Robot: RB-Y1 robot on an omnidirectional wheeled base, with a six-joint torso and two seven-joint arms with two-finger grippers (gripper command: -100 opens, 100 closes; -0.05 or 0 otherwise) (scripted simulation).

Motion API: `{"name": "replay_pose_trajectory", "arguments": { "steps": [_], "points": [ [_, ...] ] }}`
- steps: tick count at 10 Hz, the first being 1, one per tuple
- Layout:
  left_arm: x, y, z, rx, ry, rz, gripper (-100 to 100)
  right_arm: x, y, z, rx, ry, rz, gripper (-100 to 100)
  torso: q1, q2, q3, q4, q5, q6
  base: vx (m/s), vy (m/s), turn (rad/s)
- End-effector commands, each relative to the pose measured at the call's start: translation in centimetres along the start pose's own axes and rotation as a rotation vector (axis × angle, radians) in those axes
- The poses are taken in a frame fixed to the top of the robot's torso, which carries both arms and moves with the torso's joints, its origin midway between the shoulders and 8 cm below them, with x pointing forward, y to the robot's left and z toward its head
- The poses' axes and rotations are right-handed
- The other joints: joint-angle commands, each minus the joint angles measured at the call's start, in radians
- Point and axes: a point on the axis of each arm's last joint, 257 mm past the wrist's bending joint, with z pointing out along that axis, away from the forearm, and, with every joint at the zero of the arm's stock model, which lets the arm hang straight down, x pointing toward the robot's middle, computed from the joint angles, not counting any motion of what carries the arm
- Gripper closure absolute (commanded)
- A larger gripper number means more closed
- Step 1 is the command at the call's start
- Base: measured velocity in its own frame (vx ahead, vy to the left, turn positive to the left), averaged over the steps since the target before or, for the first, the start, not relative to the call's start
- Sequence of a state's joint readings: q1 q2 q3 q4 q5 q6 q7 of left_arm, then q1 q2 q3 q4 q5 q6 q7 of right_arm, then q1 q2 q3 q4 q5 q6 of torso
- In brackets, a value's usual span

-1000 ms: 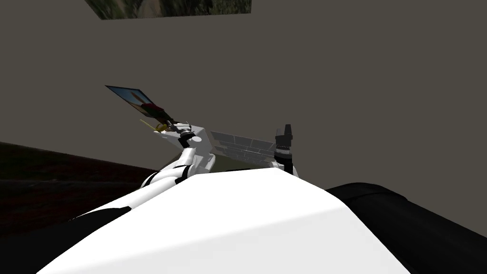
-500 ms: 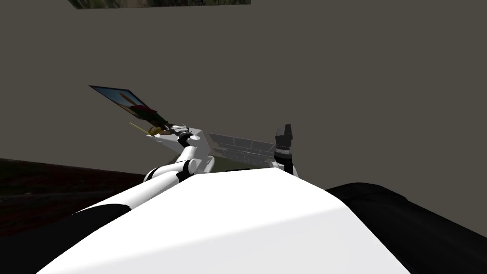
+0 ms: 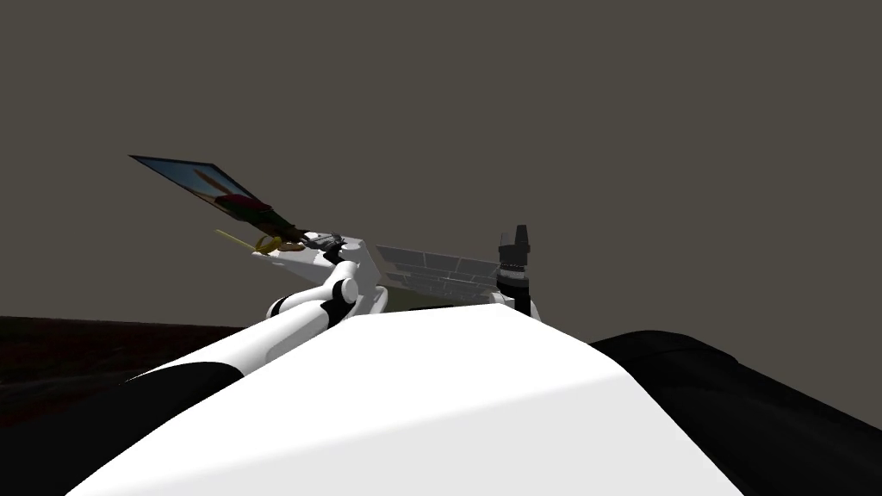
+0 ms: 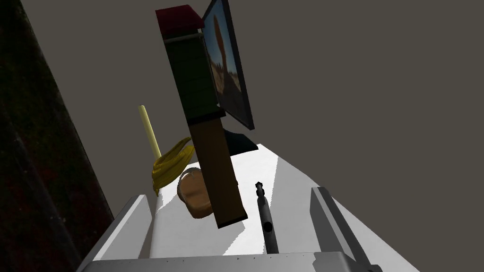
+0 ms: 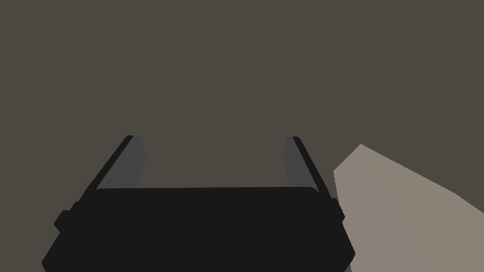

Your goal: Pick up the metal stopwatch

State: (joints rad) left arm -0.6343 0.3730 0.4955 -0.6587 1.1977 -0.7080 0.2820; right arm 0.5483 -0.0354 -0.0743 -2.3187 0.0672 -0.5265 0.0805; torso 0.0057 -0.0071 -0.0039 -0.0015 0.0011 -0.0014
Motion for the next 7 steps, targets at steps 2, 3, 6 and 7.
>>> {"name": "replay_pose_trajectory", "arguments": {
  "steps": [2, 3, 6, 7],
  "points": [
    [-3.0, -0.6, -0.2, 0.041, -0.104, -0.075, -100, 0.0, 0.0, 0.0, 0.0, 0.0, 0.0, 0, 0.001, 0.0, 0.0, 0.0, 0.0, 0.0, 0.098, 0.079, -0.037],
    [-3.8, -0.6, -0.3, 0.052, -0.132, -0.096, -100, 0.0, 0.0, 0.0, 0.0, 0.0, 0.0, 0, 0.001, 0.001, 0.0, 0.0, 0.0, 0.0, 0.082, 0.062, -0.022],
    [-4.7, -0.8, -0.4, 0.064, -0.162, -0.12, -100, 0.0, 0.0, 0.0, 0.0, 0.0, 0.0, 0, -0.001, 0.004, 0.002, 0.001, 0.0, 0.0, 0.04, 0.04, -0.01],
    [-4.7, -0.8, -0.5, 0.065, -0.165, -0.12, 0, 0.0, 0.0, 0.0, 0.0, 0.0, 0.0, 0, -0.003, 0.006, 0.003, 0.001, 0.0, 0.0, 0.0, 0.0, 0.0]
  ]
}}
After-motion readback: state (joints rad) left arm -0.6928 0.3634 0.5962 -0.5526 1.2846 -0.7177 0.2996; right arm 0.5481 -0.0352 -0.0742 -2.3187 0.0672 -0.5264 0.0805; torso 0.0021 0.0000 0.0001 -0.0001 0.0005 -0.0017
